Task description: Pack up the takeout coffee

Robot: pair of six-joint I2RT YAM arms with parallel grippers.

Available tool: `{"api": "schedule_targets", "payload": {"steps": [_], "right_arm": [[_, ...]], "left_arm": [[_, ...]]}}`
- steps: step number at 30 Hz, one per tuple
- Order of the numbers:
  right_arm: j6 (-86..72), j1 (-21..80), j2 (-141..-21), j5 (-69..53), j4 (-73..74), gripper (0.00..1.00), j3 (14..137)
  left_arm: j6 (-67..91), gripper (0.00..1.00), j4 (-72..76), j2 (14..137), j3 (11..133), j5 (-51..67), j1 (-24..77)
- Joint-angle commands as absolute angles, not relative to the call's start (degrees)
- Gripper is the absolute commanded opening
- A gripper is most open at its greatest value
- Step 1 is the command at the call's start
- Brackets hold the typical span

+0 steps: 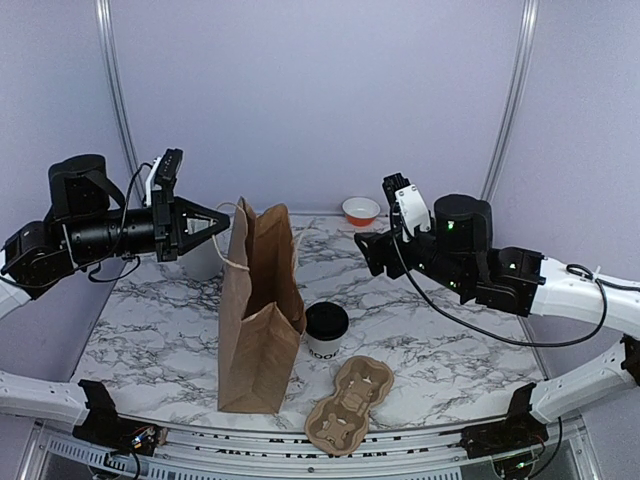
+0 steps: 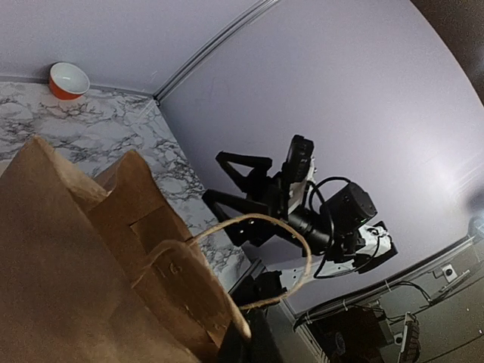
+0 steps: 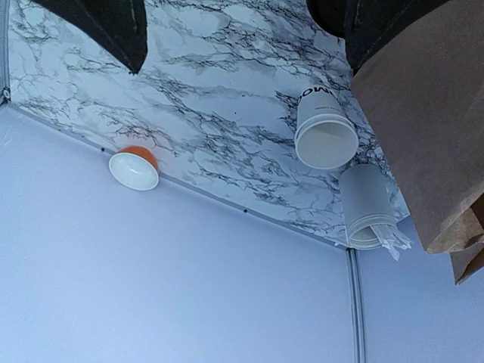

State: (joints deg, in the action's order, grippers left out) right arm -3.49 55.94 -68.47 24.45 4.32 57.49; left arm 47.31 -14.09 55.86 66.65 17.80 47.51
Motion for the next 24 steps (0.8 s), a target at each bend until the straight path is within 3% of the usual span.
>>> {"api": "schedule_targets", "payload": {"steps": [1,24], "right_arm": [[-4.5,55.2,-68.6,24.12,3.52,0.87,59.43],[-4.06,54.75,-72.08,24.37,3.01,0.87,59.97]], "left_arm": [[44.81,0.0,-18.49,49.15,63.94,15.37,46.44],[21.74,0.0,-32.04,42.83,70.29,22.27,46.14]]}}
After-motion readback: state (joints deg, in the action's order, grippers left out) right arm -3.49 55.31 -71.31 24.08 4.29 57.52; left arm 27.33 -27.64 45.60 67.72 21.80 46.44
